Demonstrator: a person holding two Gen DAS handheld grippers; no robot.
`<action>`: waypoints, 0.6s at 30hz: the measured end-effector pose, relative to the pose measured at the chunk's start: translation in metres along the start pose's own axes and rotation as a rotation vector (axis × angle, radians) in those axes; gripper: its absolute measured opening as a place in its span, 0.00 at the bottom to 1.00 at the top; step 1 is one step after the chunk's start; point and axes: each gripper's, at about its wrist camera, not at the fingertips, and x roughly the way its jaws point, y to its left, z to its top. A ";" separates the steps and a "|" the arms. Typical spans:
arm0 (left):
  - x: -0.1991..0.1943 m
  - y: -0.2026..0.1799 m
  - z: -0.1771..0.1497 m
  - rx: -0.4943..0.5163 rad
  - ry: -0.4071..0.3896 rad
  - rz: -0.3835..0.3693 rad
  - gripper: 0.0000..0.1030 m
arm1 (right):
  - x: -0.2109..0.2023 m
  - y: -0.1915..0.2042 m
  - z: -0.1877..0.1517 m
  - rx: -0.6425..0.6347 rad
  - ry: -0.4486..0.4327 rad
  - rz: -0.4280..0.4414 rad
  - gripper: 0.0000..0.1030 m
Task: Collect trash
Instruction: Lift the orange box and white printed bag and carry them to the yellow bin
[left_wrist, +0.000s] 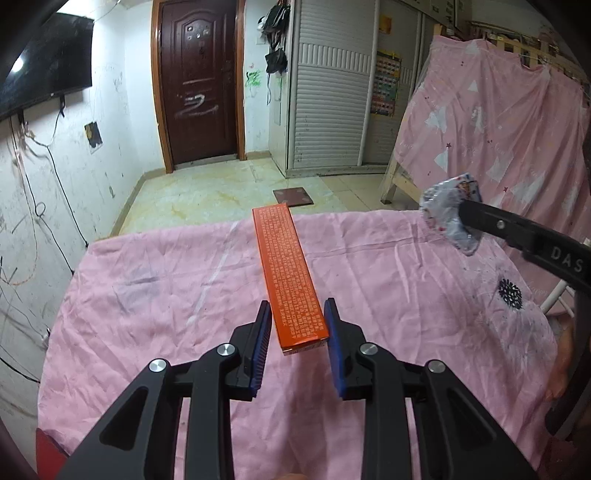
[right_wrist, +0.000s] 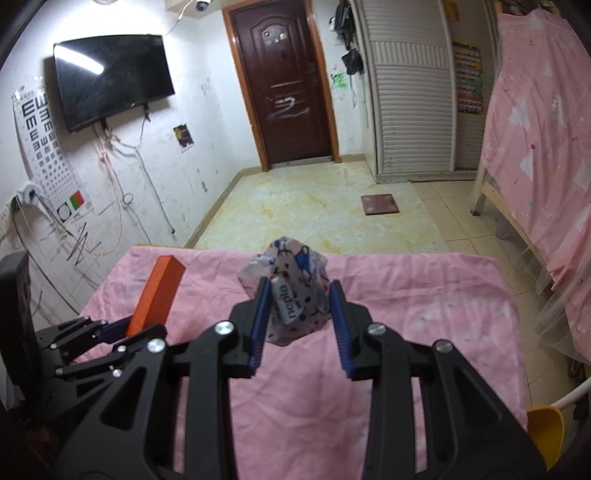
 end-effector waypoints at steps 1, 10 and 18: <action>-0.003 -0.004 0.001 0.007 -0.007 0.002 0.21 | -0.007 -0.004 -0.001 0.011 -0.015 -0.001 0.30; -0.024 -0.039 0.001 0.081 -0.049 -0.011 0.21 | -0.055 -0.031 -0.007 0.075 -0.106 -0.008 0.30; -0.039 -0.087 -0.004 0.173 -0.078 -0.032 0.21 | -0.092 -0.065 -0.020 0.142 -0.171 -0.032 0.30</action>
